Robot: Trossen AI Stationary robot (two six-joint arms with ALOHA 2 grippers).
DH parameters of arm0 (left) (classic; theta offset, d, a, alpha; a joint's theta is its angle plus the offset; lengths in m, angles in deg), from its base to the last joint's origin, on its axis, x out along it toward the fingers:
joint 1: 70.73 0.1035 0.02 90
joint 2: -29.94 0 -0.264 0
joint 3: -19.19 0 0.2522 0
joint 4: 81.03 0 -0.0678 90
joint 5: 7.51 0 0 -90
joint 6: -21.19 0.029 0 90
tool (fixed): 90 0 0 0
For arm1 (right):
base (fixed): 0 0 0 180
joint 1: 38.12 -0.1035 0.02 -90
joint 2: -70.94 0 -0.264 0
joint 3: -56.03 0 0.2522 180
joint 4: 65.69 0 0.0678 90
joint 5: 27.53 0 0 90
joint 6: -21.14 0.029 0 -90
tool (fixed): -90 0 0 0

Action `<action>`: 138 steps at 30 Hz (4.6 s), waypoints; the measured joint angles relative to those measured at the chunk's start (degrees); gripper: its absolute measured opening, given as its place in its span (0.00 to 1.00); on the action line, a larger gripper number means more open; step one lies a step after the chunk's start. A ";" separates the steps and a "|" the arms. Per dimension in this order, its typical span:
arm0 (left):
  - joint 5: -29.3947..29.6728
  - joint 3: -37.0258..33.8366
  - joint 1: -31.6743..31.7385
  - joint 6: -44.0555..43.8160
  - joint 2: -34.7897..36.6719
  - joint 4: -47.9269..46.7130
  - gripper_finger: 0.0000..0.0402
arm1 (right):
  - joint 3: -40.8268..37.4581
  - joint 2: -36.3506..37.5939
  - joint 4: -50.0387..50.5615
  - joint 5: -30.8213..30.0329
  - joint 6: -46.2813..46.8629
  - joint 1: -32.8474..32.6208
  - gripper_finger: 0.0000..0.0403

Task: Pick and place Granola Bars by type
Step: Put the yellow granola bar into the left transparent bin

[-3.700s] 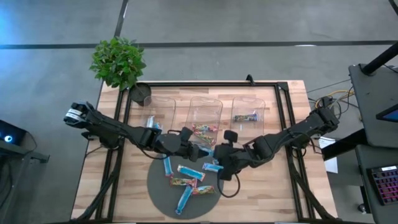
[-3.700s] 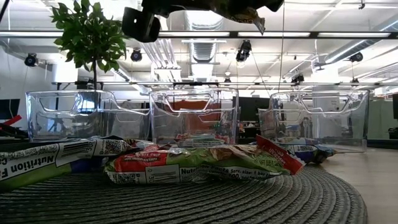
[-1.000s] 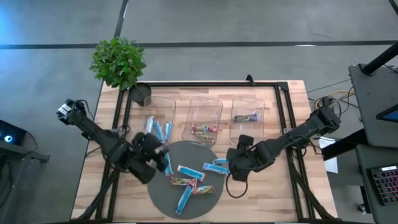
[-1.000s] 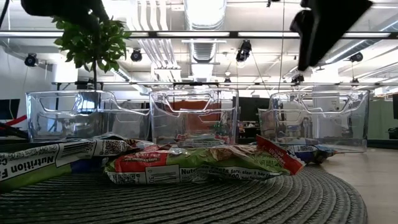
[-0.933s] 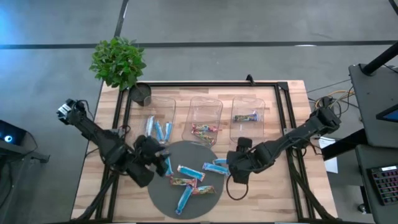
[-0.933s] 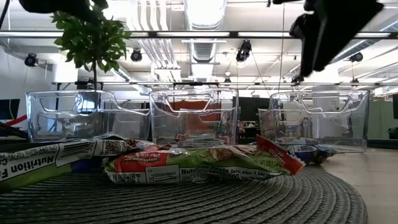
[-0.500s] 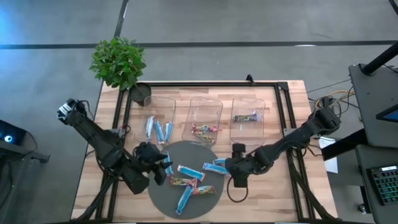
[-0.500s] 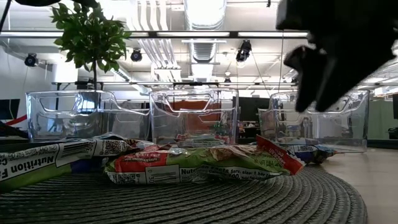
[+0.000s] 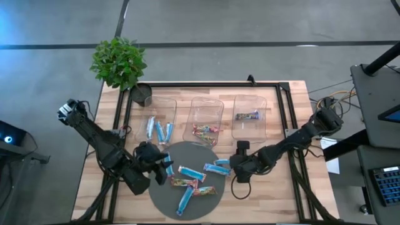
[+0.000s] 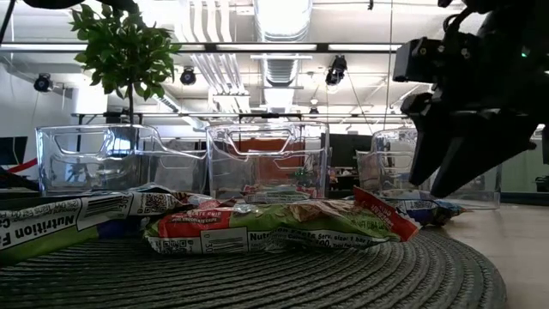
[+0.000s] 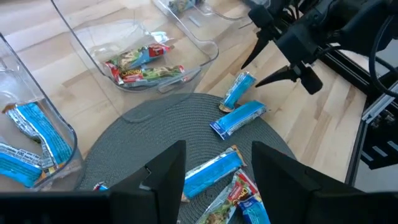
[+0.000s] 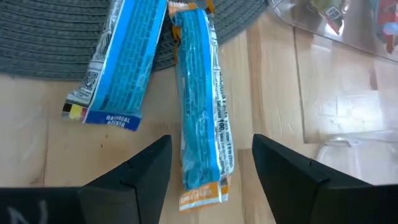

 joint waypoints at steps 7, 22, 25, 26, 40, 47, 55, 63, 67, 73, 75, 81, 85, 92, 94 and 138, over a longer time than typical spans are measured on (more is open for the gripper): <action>0.07 0.00 0.00 0.00 0.00 0.02 0.41 | -0.55 -0.15 0.02 -0.90 0.83 0.22 0.53; 0.10 0.00 0.02 -0.31 0.00 0.13 0.41 | 6.31 -0.07 4.76 -6.18 4.90 -4.45 0.53; 0.09 0.00 0.02 -0.31 0.00 0.13 0.41 | 4.78 -0.08 4.87 -5.87 9.53 -5.15 0.53; 0.11 0.00 0.02 -0.31 0.00 0.13 0.41 | 4.39 -0.17 4.91 -5.79 11.21 -5.15 0.53; 0.11 0.00 0.05 -0.05 -0.02 0.17 0.41 | 2.72 -6.62 4.04 -2.23 13.14 -1.22 0.53; 0.11 0.00 0.05 -0.41 -0.02 0.35 0.41 | 2.81 -6.48 3.95 -0.86 11.66 -0.17 0.53; 0.14 0.00 0.18 -0.48 -0.02 0.37 0.41 | 1.85 -7.12 1.14 7.38 12.85 3.40 0.53; 0.14 0.00 0.18 -0.50 -0.02 0.52 0.41 | 1.89 -6.54 0.91 7.50 11.80 3.37 0.52; 0.14 0.00 0.18 -0.50 -0.02 0.55 0.41 | 1.89 -6.60 0.91 7.62 11.67 3.25 0.45; 0.14 0.00 0.18 -0.62 -0.02 0.63 0.41 | 1.89 -6.53 0.84 8.01 11.70 3.22 0.26; 0.14 0.00 0.18 -1.07 -0.02 0.63 0.41 | 1.85 -5.92 0.94 8.03 13.13 3.18 0.21; 0.17 0.00 0.18 -1.40 -0.02 0.66 0.41 | 2.74 -1.46 2.36 8.11 16.13 3.04 0.17; 1.23 0.00 0.39 -4.04 -0.02 0.92 0.41 | 5.35 3.35 1.74 6.73 15.30 3.04 0.17; -1.55 -0.02 6.15 -19.48 -0.22 4.36 0.41 | 14.24 3.56 1.69 5.97 7.90 3.07 0.17; -3.79 -0.03 8.21 -17.04 -0.81 7.24 0.41 | 17.09 2.18 1.78 5.77 5.12 3.24 0.17; -24.82 -11.50 22.71 -11.70 -1.44 44.12 0.41 | 25.24 -1.49 2.90 -6.25 -2.34 4.74 0.17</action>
